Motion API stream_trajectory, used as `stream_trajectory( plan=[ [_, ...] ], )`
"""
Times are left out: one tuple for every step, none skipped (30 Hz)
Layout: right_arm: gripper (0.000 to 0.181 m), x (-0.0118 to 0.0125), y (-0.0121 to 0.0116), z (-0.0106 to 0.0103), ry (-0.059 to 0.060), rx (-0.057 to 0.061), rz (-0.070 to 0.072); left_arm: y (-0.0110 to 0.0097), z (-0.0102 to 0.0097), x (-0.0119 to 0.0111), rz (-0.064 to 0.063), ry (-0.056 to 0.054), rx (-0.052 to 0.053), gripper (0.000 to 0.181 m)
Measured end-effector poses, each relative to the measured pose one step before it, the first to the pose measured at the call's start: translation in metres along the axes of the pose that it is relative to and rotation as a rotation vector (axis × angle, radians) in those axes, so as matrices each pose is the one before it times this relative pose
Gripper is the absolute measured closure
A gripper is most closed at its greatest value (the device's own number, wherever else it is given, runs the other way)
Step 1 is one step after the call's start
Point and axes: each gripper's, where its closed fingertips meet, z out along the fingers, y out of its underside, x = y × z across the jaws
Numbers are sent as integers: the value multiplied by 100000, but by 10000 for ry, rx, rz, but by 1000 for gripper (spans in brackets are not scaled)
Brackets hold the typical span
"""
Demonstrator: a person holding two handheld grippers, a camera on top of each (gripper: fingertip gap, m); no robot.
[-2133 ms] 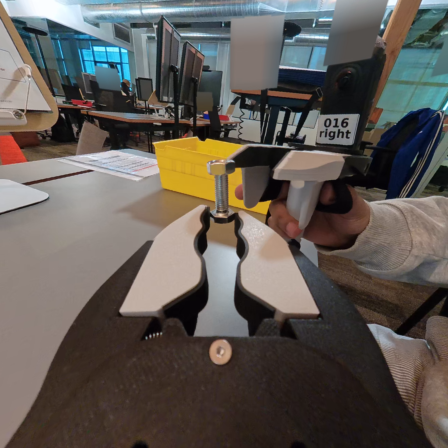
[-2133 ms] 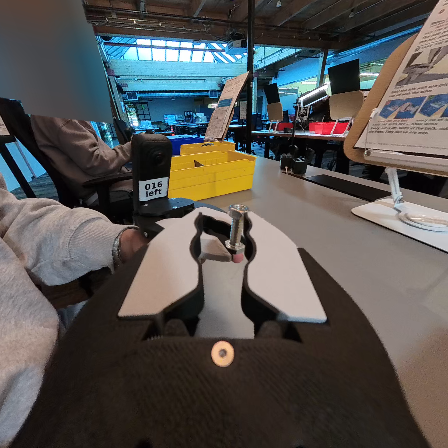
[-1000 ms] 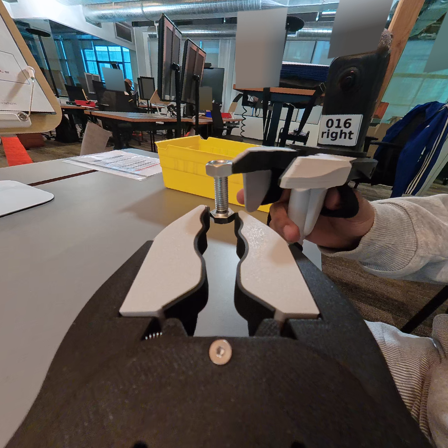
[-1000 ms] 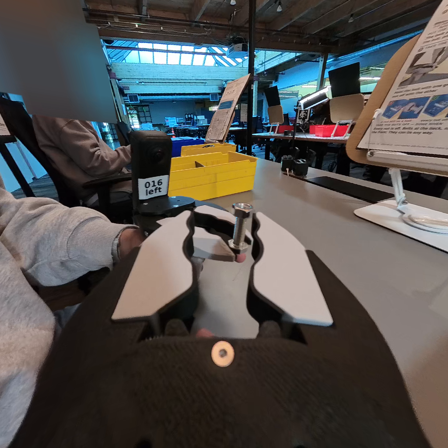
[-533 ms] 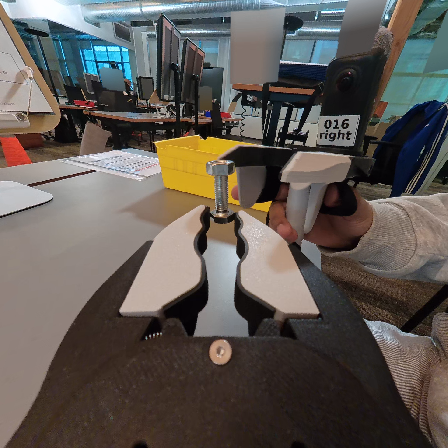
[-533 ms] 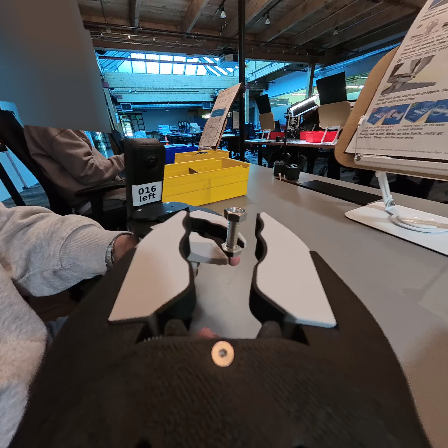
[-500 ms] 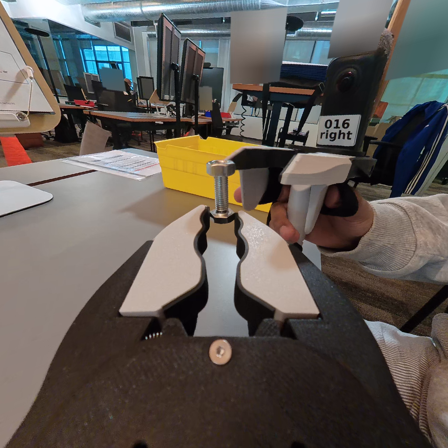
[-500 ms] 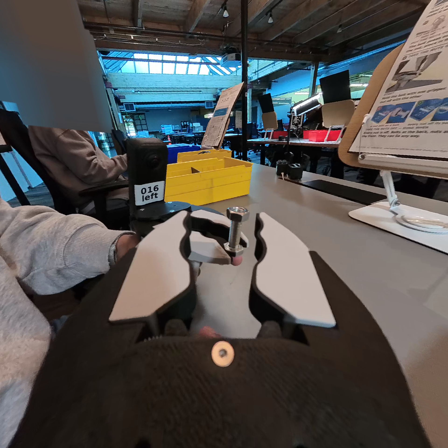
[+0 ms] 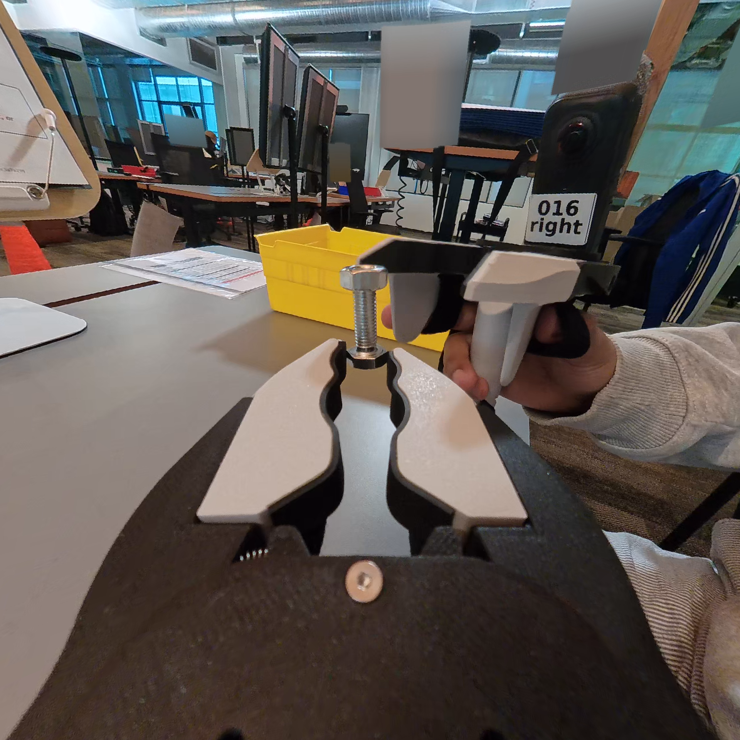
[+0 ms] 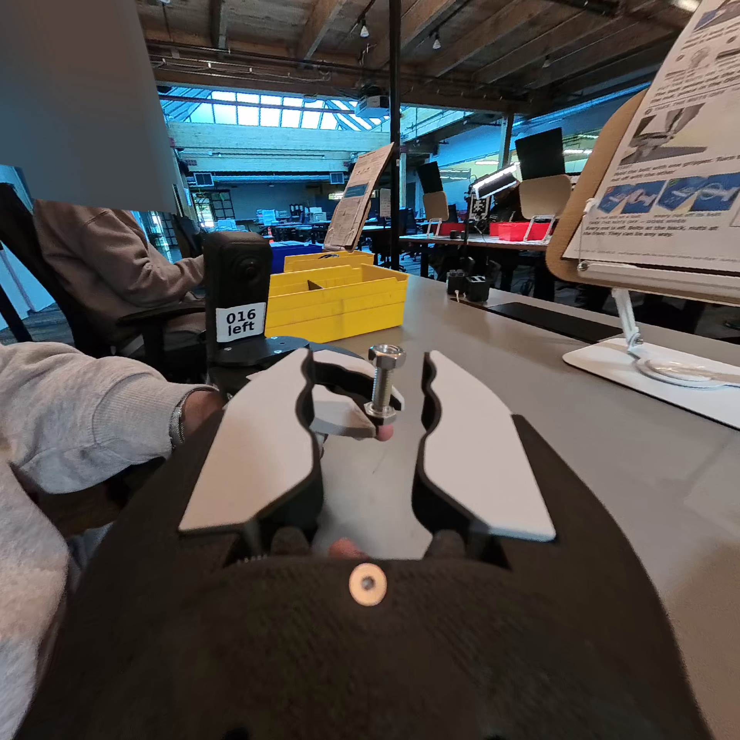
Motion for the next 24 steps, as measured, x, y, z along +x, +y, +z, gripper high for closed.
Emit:
stream_trajectory(
  plan=[
    [130, -157, 127, 80, -100, -70, 37, -18, -3, -22, -16, -6, 11, 160],
    [131, -249, 138, 73, -144, -78, 25, -6, -15, -23, -20, -5, 9, 160],
    [135, -301, 157, 68, -172, -107, 26, -17, -18, -30, -19, -7, 17, 160],
    [142, -271, 152, 12, -140, -137, 21, 2, -6, -19, -18, 3, 3, 160],
    [152, -241, 121, -15, -121, -138, -14, 2, 2, 1, -6, 4, -2, 160],
    [161, -157, 46, -46, -58, -99, -40, -3, -2, 4, 4, -2, 3, 160],
    [163, 13, -52, -34, 47, -11, -71, 5, 1, 21, 6, 3, -2, 160],
    [162, 108, -138, -58, 103, 65, -103, 0, 2, 8, 11, 2, -7, 160],
    [160, 141, -184, -64, 120, 113, -91, 11, 7, 20, 12, 3, -6, 160],
    [157, 192, -190, -65, 135, 129, -63, 10, 8, 20, 12, 2, -5, 160],
    [152, 212, -164, -44, 132, 124, -48, -3, 0, 12, 13, -1, -4, 160],
    [147, 227, -84, 0, 131, 90, -22, 9, 12, 10, 11, 1, -5, 160],
    [140, 227, -7, 19, 122, 49, 7, 6, 0, 14, 10, -1, -3, 160],
    [135, 169, 55, 38, 89, 13, 26, -2, 8, 3, 9, -3, 3, 161],
    [131, 80, 87, 49, 33, -9, 30, 2, -4, 4, 3, -2, -1, 161],
    [129, -55, 69, 55, -40, -24, 28, -7, 4, -11, -1, -9, 6, 161],
    [130, -164, 65, 48, -97, -35, 14, -14, -15, -18, 3, -14, 10, 161],
    [132, -231, 80, 39, -143, -54, 6, -8, 1, -14, 10, -12, 7, 160],
    [137, -296, 91, 20, -169, -85, 18, -11, -14, -21, 3, -9, 7, 160],
    [143, -232, 70, -10, -130, -81, 25, -1, 4, -10, -3, -2, 0, 160],
    [148, -186, 0, -36, -105, -45, 10, 2, -1, 2, 1, 2, -2, 160],
    [154, -99, -5, -58, -62, -37, 17, -6, -3, 3, 10, -6, 6, 160],
    [157, 27, -37, -60, 19, -6, 16, 2, -4, 9, 5, 2, -1, 160],
    [156, 115, -86, -58, 60, 52, -8, 5, 7, 2, 4, 1, -3, 160]
  ],
)
